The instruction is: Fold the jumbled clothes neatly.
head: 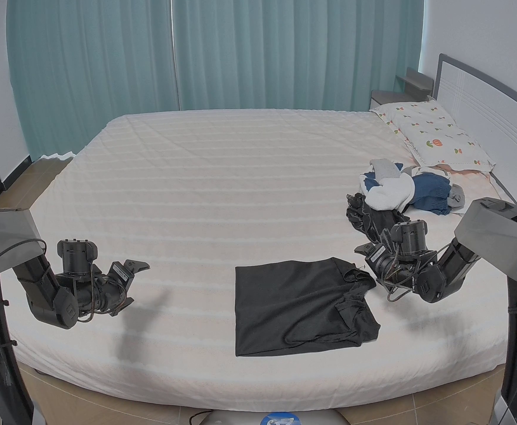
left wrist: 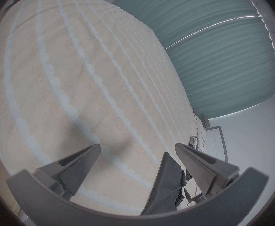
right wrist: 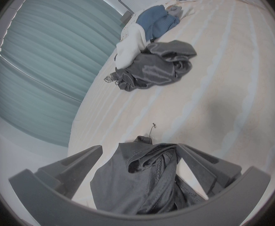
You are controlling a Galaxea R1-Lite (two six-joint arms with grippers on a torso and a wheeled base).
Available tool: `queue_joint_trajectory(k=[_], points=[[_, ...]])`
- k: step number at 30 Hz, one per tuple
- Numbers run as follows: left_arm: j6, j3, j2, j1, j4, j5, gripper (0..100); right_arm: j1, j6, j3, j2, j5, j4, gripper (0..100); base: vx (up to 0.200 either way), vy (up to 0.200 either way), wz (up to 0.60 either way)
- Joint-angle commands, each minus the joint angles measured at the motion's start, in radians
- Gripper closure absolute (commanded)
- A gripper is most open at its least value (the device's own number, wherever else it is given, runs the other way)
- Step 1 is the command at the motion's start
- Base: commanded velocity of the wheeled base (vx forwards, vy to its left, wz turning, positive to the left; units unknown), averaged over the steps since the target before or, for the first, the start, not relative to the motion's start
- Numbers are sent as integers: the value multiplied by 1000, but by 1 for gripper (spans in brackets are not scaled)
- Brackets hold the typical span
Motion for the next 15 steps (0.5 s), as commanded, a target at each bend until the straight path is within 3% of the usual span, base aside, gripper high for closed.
queue_joint_trajectory(k=[1, 5, 9, 15], points=[[0, 0, 1, -1, 0, -1, 0, 22, -11, 72, -100, 2, -3, 0, 0, 0, 0], [0, 0, 2, 1, 0, -1, 0, 59, -39, 104, -118, 2, -8, 0, 0, 0, 0], [-2, 0, 1, 1, 0, -1, 0, 130, -191, 178, -116, -10, -40, 0, 0, 0, 0], [-2, 0, 2, 1, 0, -1, 0, 173, -332, 196, -81, -122, -28, 0, 0, 0, 0]])
